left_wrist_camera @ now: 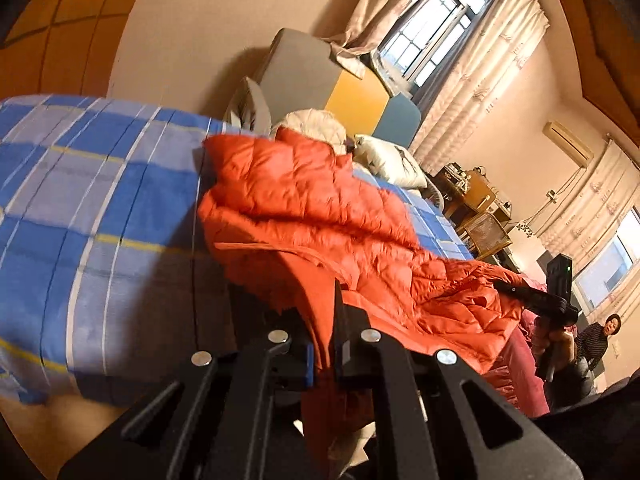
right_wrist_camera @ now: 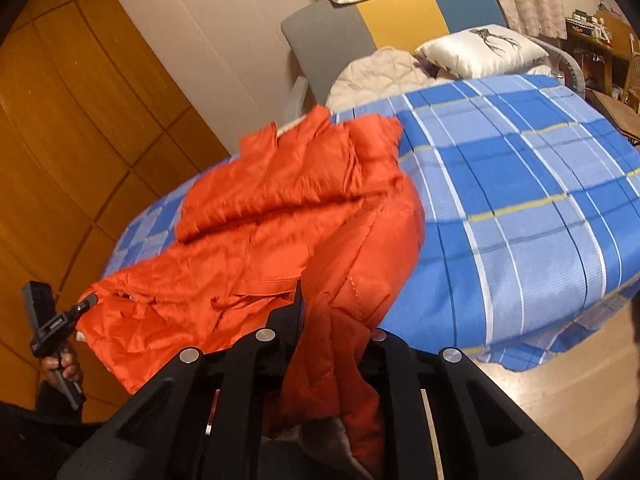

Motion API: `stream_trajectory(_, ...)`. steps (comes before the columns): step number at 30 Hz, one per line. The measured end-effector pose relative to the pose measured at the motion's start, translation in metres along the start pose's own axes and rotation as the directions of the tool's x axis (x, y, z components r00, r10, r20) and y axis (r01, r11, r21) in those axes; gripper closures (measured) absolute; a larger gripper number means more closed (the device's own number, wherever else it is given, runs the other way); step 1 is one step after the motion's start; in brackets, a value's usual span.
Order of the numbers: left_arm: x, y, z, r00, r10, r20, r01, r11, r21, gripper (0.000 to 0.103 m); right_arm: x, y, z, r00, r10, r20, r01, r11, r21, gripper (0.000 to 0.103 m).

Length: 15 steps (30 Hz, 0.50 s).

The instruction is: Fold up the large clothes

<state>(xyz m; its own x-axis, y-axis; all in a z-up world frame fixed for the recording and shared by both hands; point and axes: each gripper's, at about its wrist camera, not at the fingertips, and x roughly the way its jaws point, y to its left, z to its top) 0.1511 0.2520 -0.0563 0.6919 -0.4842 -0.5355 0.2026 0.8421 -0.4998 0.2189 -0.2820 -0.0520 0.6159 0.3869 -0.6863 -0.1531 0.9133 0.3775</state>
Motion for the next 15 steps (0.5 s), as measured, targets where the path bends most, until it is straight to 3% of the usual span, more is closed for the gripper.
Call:
stream_trajectory(8, 0.022, 0.006, 0.053, 0.999, 0.010, 0.030, -0.010, 1.000, -0.009, 0.097, 0.019, 0.003, 0.055, 0.999, -0.007, 0.051, 0.007, 1.000, 0.001, 0.090)
stream_trajectory(15, 0.059, 0.018, 0.099, 0.999, 0.017, 0.030, -0.016, 0.999, -0.038, 0.097, 0.059, -0.006, 0.102, 0.999, -0.023, 0.034, 0.022, 0.999, 0.037, 0.091)
